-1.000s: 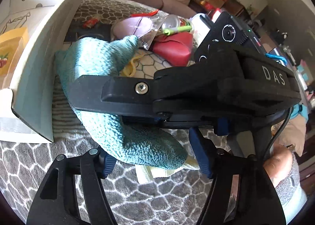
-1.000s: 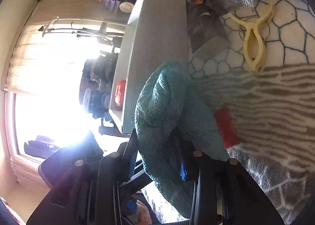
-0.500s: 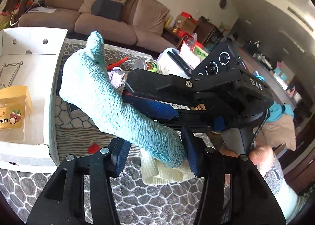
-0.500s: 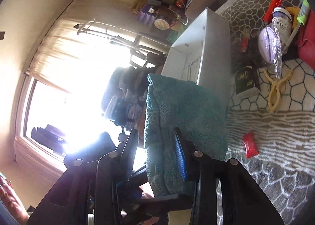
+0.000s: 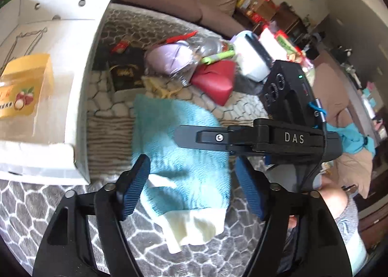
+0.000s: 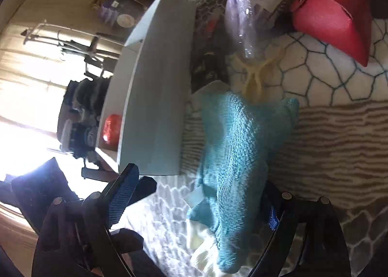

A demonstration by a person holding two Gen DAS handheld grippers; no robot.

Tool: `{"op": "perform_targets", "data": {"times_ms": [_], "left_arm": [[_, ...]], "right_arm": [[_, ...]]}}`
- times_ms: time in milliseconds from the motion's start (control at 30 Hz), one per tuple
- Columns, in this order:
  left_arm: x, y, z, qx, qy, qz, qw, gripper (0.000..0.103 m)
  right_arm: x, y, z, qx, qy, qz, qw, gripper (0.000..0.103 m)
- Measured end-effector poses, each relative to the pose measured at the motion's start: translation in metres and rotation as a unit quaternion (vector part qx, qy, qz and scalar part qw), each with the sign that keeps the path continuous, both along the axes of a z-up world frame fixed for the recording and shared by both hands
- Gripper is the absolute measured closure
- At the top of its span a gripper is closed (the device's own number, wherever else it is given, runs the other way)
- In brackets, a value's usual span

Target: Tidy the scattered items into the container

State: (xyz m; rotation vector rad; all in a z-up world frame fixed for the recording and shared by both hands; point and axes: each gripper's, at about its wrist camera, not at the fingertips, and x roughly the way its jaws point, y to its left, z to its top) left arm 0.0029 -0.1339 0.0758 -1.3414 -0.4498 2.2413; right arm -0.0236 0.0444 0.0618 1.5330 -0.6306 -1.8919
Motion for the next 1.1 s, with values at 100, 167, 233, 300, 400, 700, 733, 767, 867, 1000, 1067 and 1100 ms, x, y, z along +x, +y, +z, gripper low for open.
{"op": "perform_targets", "data": {"times_ms": [100, 167, 233, 300, 400, 700, 733, 767, 867, 1000, 1067, 1100], "left_arm": [[0.009, 0.01, -0.018, -0.038, -0.024, -0.013, 0.9989, 0.022], [0.019, 0.022, -0.03, -0.067, -0.029, -0.027, 0.9969, 0.022], [0.027, 0.037, -0.039, -0.082, -0.037, -0.04, 0.9951, 0.017], [0.032, 0.052, -0.042, -0.118, -0.026, -0.043, 0.9917, 0.011], [0.038, 0.07, -0.044, -0.159, -0.007, -0.043, 0.9863, 0.004], [0.052, 0.082, -0.054, -0.222, 0.045, -0.046, 0.9729, 0.031], [0.052, 0.078, -0.05, -0.217, 0.048, -0.042, 0.9741, 0.044], [0.051, 0.074, -0.047, -0.209, 0.048, -0.039, 0.9759, 0.048], [0.049, 0.063, -0.036, -0.181, 0.05, -0.035, 0.9815, 0.067], [0.049, 0.059, -0.018, -0.154, 0.058, -0.038, 0.9857, 0.079], [0.048, 0.063, -0.008, -0.152, 0.07, -0.037, 0.9852, 0.08], [0.047, 0.065, -0.005, -0.153, 0.075, -0.037, 0.9848, 0.08]], "right_arm": [[0.002, 0.002, -0.004, 0.074, 0.013, 0.008, 0.997, 0.013], [0.003, 0.004, -0.003, 0.121, 0.025, 0.009, 0.992, 0.013], [0.001, 0.004, -0.002, 0.159, 0.034, 0.009, 0.987, 0.013], [-0.003, 0.003, -0.002, 0.158, 0.032, 0.005, 0.987, 0.013], [-0.011, -0.008, -0.003, 0.149, 0.02, 0.015, 0.988, 0.007], [-0.011, -0.05, -0.012, 0.285, 0.076, 0.094, 0.951, 0.01], [-0.008, -0.052, -0.011, 0.305, 0.088, 0.101, 0.943, 0.019], [-0.006, -0.05, -0.009, 0.312, 0.095, 0.101, 0.94, 0.024], [-0.008, -0.032, 0.001, 0.286, 0.108, 0.079, 0.949, 0.065], [-0.007, -0.007, 0.017, 0.239, 0.127, 0.053, 0.961, 0.074], [-0.003, 0.001, 0.026, 0.213, 0.138, 0.048, 0.966, 0.076], [-0.002, 0.004, 0.031, 0.202, 0.14, 0.045, 0.968, 0.076]]}}
